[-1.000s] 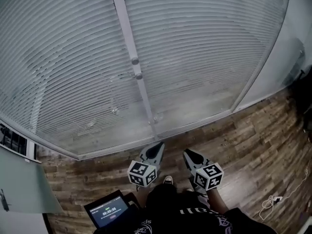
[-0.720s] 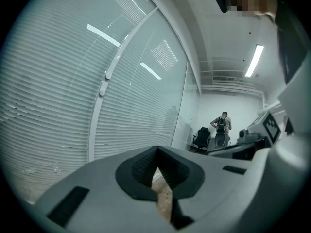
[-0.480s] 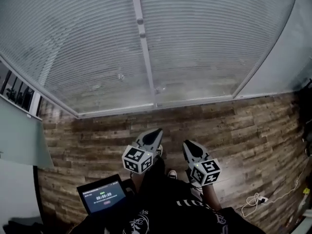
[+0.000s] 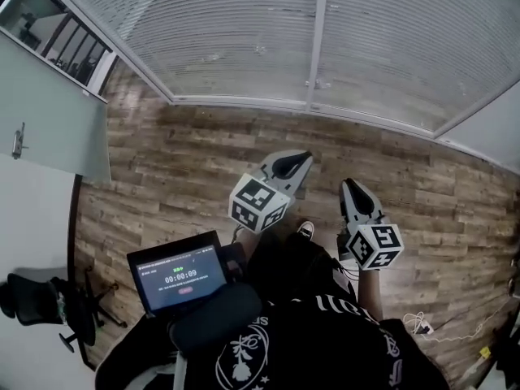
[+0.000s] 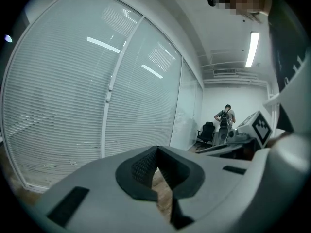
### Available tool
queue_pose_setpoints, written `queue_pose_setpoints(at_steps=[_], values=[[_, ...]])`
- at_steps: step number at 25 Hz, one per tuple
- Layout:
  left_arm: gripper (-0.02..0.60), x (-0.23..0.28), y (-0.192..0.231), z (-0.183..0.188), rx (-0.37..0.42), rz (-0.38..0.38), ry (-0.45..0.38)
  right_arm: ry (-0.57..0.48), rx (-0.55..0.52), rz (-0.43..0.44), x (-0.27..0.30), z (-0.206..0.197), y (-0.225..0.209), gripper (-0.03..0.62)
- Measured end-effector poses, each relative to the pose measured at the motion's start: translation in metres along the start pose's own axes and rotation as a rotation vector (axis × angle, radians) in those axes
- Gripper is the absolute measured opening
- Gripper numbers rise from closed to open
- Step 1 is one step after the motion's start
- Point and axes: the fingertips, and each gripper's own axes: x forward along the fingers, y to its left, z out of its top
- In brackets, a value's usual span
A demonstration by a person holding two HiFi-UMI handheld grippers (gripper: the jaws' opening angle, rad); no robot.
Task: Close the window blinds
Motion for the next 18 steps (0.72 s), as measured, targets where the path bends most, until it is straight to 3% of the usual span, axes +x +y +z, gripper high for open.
queue_pose_setpoints(at_steps=[5,9,14,18], values=[[0.005,-0.051,0.004,-0.01,0.006,-0.025,-0.013,-0.012,-0.012,0.006,0.011,-0.011,0.047,0.051],[0.005,-0.124,0.018,-0.031,0.005,-0.036,-0.003,-0.022,-0.001,-0.005,0.025,-0.03,0.11,0.05],[0.005,-0.229,0.053,-0.065,-0.002,-0.013,0.025,-0.018,0.03,-0.012,0.031,-0.071,0.201,0.051],[0.005,-0.287,0.085,-0.07,-0.034,0.009,-0.007,0.009,0.033,-0.038,0.031,-0.099,0.254,0.051]])
